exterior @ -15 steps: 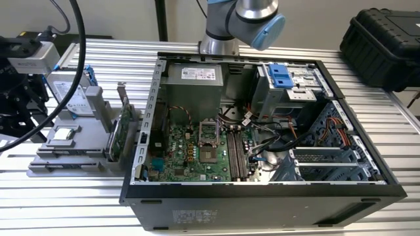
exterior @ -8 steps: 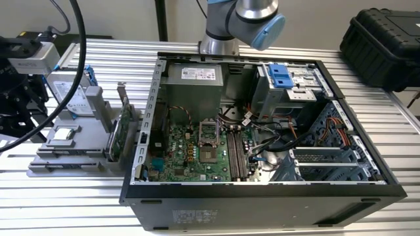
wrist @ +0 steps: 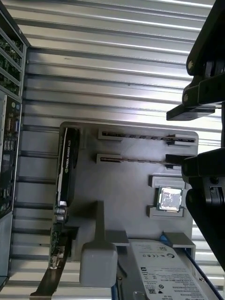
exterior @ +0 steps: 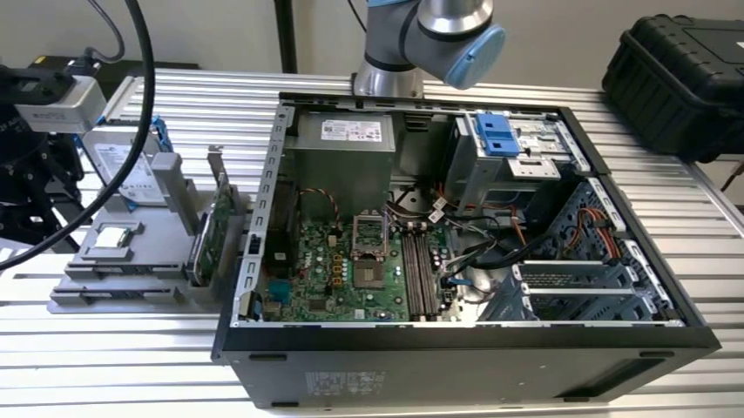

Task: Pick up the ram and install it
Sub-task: 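Pick up the ram and move it above insertion slot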

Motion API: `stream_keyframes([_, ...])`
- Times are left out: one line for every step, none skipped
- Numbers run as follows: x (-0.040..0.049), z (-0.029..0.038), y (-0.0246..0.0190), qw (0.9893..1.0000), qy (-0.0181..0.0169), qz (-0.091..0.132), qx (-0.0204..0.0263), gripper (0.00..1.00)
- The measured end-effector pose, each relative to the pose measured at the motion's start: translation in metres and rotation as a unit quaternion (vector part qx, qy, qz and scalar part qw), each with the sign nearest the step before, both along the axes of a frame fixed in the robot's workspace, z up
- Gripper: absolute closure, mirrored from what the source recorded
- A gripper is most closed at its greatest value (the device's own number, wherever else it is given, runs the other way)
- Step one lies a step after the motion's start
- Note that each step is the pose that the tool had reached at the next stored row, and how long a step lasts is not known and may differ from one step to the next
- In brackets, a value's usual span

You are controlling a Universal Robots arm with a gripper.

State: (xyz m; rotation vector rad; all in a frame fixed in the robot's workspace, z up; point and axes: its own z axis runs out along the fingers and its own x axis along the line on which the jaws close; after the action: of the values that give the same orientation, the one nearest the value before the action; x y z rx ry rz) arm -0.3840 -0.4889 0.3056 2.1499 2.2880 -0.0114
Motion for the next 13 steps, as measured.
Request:
stream_keyframes([0.0, 0.0, 0.0, 1.0, 0.0001, 0.0, 0.0, 0.0])
stream_keyframes([0.0, 0.0, 0.0, 1.0, 0.0002, 0.0, 0.0, 0.0])
stream_keyframes([0.0001, 0.0, 0.0, 1.0, 0.0004, 0.0, 0.0, 0.0])
stream_keyframes([0.0001, 0.0, 0.0, 1.0, 0.0014, 0.0, -0.0003, 0.0])
stream_keyframes([0.0001, 0.0, 0.0, 1.0, 0.0017, 0.0, -0.0003, 0.0])
stream_keyframes([0.0001, 0.0001, 0.0, 1.0, 0.002, 0.0, -0.0003, 0.0])
stream_keyframes([0.0, 0.0, 0.0, 1.0, 0.0022, 0.0, -0.0003, 0.0])
stream_keyframes([0.0001, 0.0, 0.0, 1.0, 0.0025, 0.0, -0.0003, 0.0])
stream_keyframes([0.0001, 0.0, 0.0, 1.0, 0.0026, 0.0, -0.0003, 0.0])
stream_keyframes([0.0001, -0.0001, 0.0, 1.0, 0.0026, 0.0, -0.0003, 0.0])
stream_keyframes([0.0001, -0.0006, 0.0, 1.0, 0.0024, 0.0, -0.0002, 0.0])
stream_keyframes([0.0002, -0.0012, 0.0, 1.0, 0.002, 0.0, -0.0002, 0.0])
stream_keyframes([0.0002, -0.0019, 0.0, 1.0, 0.0018, 0.0, -0.0003, 0.0])
